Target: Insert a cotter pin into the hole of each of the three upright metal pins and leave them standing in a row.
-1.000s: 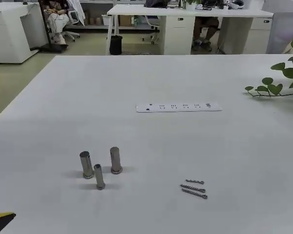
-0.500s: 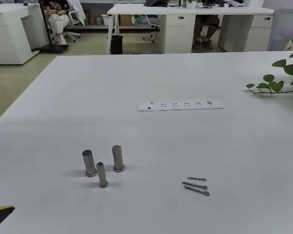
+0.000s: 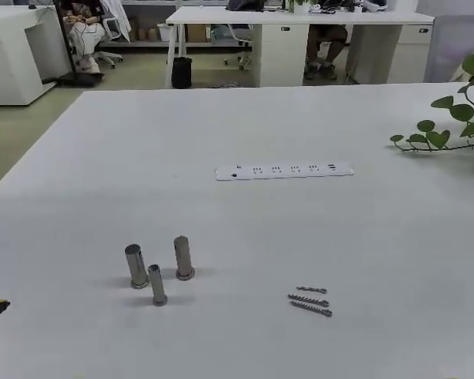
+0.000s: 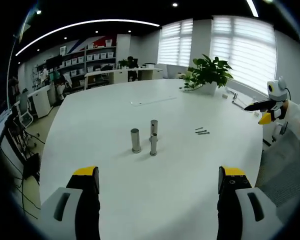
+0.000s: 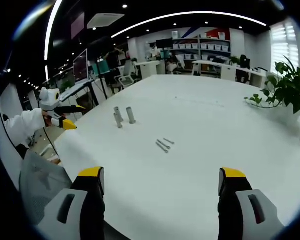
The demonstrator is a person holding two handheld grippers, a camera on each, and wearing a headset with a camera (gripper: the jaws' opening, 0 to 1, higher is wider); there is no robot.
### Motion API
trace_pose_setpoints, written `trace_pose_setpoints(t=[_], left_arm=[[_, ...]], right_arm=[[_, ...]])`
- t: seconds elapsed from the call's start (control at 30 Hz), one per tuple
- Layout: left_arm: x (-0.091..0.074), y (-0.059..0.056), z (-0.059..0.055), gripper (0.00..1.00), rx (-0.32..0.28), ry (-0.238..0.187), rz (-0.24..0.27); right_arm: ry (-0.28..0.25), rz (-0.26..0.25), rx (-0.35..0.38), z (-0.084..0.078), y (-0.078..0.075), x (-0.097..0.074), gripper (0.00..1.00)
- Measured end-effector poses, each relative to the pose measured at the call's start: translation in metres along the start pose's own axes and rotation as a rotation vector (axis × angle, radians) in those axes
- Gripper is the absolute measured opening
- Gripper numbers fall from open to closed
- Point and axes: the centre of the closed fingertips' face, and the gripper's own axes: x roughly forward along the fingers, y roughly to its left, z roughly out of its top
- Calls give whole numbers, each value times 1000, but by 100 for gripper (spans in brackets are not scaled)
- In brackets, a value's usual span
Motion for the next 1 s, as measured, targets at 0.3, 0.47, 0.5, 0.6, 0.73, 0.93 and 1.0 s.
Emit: trace_pose_setpoints(t=[0.3, 0.47, 0.5, 0.6, 0.73, 0.93, 1.0], left_arm=[[27, 15, 16, 99, -13, -17, -29], [38, 27, 23, 96, -3, -17, -16], [41, 30, 25, 96, -2, -21, -13], [48, 38, 28, 95, -5, -23, -10], [57, 45, 28, 95, 12, -14, -4], [69, 51, 26, 95, 14, 4, -11], [73, 53, 27, 95, 10, 2, -9]], right_arm=[[8, -1, 3, -2, 0, 0, 93], [20, -17, 11, -4, -5, 0, 93], [23, -19, 13, -4, -6, 0, 93], [23, -21, 19, -4, -7, 0, 93], [33, -21, 16, -6, -7, 0, 93], [45, -21, 15, -8, -6, 1, 93], [46, -20, 15, -8, -6, 1, 93]])
